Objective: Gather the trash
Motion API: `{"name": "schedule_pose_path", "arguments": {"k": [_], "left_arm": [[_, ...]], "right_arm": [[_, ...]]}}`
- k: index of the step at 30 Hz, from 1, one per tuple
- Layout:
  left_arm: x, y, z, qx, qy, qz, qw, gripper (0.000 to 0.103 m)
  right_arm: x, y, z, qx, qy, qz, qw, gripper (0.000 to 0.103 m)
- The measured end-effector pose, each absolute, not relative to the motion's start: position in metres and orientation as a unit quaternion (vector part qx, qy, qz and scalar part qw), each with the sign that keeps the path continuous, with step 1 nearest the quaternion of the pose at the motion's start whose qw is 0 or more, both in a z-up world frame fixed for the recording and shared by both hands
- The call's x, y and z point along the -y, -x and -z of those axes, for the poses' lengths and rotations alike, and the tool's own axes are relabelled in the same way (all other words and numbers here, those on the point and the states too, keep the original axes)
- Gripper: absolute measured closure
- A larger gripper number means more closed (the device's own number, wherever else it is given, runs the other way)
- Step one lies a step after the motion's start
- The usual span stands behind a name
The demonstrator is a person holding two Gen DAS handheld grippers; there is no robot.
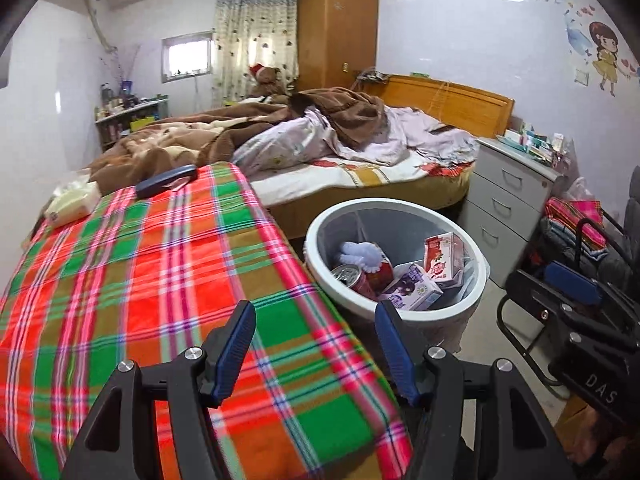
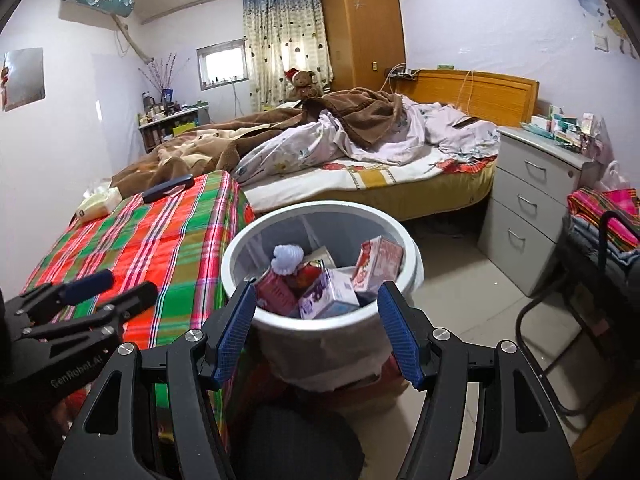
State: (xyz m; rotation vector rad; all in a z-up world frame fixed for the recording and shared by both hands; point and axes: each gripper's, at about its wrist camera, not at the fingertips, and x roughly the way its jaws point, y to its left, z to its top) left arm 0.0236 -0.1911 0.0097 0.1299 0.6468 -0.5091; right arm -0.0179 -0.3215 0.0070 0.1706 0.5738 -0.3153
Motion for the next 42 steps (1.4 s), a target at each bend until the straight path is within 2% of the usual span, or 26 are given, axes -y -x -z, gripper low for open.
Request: {"name": "schedule_pose_path", "arguments": {"k": [11,42], "left_arm": [[0.174,0.004,-0.01,-0.291,-0.057,0.232,0.926,0.041],[0.169,0.028,-0.022,-0.263,-0.061,0.225,0.936,0.041]], "right_arm": [[0.31,0.041,-0.008,-0.248,-0.079,0.184,0.948,0.038],[0.292,0.05,-0.009,-0.235,-0.074,0.175,0.953,0.038]]}}
